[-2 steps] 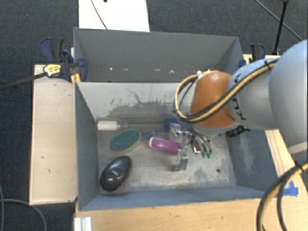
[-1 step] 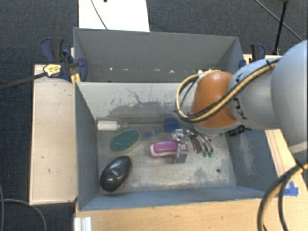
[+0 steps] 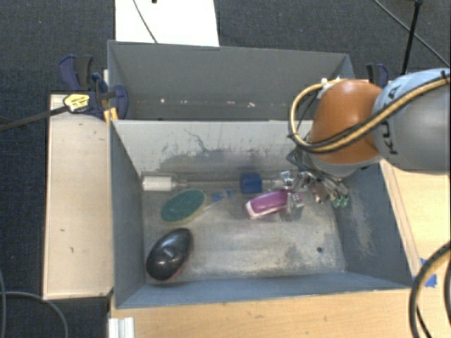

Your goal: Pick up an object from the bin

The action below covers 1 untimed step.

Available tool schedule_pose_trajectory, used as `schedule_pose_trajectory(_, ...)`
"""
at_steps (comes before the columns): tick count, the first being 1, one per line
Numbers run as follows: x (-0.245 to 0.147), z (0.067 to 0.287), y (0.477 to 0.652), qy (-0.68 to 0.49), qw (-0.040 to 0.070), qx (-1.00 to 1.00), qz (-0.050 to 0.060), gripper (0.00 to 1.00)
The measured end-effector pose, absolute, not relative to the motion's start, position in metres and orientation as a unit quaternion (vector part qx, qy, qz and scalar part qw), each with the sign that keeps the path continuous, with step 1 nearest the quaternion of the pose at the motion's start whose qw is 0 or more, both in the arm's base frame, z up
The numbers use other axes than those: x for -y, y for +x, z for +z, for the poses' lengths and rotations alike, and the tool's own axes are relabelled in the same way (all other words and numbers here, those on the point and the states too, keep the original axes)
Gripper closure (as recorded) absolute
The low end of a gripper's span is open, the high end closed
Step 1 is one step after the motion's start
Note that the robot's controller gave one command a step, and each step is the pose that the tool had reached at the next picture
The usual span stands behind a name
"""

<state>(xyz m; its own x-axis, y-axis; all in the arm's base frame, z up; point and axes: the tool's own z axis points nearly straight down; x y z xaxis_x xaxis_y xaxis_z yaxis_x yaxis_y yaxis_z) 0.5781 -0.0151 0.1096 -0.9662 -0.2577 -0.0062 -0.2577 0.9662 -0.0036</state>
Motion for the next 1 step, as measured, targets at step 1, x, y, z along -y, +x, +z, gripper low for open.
schedule_pose_trajectory(1, 0.0098, 0.2510, 0.5924, -0.139, 0.006, -0.990, -0.001, 1.00)
